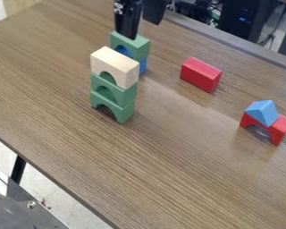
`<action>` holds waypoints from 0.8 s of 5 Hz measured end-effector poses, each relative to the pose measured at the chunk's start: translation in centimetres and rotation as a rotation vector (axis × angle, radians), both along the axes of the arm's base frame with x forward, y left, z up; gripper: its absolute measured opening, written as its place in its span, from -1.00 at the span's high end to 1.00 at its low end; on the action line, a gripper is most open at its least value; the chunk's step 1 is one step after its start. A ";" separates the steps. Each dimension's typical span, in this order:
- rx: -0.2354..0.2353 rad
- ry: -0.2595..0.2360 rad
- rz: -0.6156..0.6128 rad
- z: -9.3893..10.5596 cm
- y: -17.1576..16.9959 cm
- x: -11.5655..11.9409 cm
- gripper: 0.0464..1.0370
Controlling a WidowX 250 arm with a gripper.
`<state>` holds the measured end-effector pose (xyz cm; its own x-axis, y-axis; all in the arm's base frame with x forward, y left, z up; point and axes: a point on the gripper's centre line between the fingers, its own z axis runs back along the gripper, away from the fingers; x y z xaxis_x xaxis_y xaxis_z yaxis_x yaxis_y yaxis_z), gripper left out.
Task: Put the white arch on the red rectangular object
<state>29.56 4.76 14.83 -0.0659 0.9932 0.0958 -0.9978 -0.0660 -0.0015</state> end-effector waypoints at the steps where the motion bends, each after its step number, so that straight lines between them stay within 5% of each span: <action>1: -0.020 0.010 0.003 -0.6 0.8 -0.4 -0.92; 4: -0.022 0.060 -0.017 -2.1 1.5 -1.8 -0.92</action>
<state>27.80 6.27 12.72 -0.0440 0.9960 0.0775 -0.9970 -0.0487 0.0599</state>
